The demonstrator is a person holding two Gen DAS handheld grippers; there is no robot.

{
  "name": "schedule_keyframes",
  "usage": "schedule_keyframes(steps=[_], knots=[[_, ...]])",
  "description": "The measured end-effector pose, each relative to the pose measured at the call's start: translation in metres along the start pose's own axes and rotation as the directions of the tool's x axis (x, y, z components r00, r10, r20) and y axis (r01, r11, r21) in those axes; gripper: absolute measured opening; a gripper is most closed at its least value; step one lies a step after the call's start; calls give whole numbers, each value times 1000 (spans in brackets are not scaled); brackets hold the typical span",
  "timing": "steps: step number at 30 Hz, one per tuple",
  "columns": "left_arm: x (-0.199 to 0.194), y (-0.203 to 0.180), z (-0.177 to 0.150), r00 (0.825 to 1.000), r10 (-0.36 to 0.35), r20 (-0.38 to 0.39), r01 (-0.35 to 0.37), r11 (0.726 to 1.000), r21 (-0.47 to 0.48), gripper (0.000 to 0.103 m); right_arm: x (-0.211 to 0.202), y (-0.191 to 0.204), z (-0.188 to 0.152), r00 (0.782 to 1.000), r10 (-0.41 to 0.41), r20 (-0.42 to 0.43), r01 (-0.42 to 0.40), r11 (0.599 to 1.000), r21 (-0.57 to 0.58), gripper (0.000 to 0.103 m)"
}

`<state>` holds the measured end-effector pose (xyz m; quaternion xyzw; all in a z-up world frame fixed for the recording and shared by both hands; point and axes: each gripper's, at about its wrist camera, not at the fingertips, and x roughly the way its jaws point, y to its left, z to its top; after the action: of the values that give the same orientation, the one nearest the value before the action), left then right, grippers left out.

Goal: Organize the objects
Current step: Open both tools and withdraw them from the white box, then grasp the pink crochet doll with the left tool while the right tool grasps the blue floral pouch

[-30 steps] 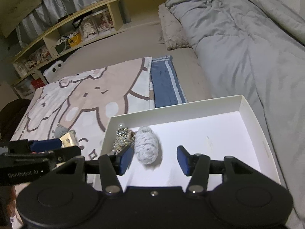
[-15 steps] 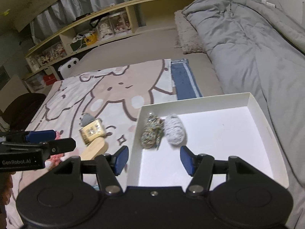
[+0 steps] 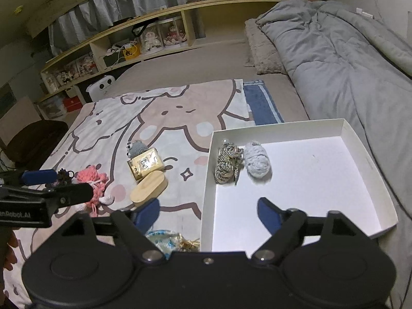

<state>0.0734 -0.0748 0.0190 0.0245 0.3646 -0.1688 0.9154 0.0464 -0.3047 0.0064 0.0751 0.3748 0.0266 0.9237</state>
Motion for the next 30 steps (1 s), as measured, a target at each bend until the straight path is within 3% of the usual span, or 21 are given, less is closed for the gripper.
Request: schedule_keyframes(steps=[6,9,18,27,30], knots=[[-3,12,-10,1000,27,16,-27,1000,-10,103,4,11,-10,1000,-14,-8,14,1000,11,92],[-3,20,-13,999,35,24,-34,999,-25,103,6,15,-13,1000,-17,0,17,999,30,99],[0,54,-17,996,76,54,-71,993,-94,103,20,37,-24,999,-52,18,50,996,79,101],[11,96,-17,985,151,80,-143,985,-97,103,54,62,-37,994,-113,-4,112,970,216,102],[18,111,-17,989,129,70,-122,987,-101,103,65,68,-46,988,-155,-19,154,950,273,102]])
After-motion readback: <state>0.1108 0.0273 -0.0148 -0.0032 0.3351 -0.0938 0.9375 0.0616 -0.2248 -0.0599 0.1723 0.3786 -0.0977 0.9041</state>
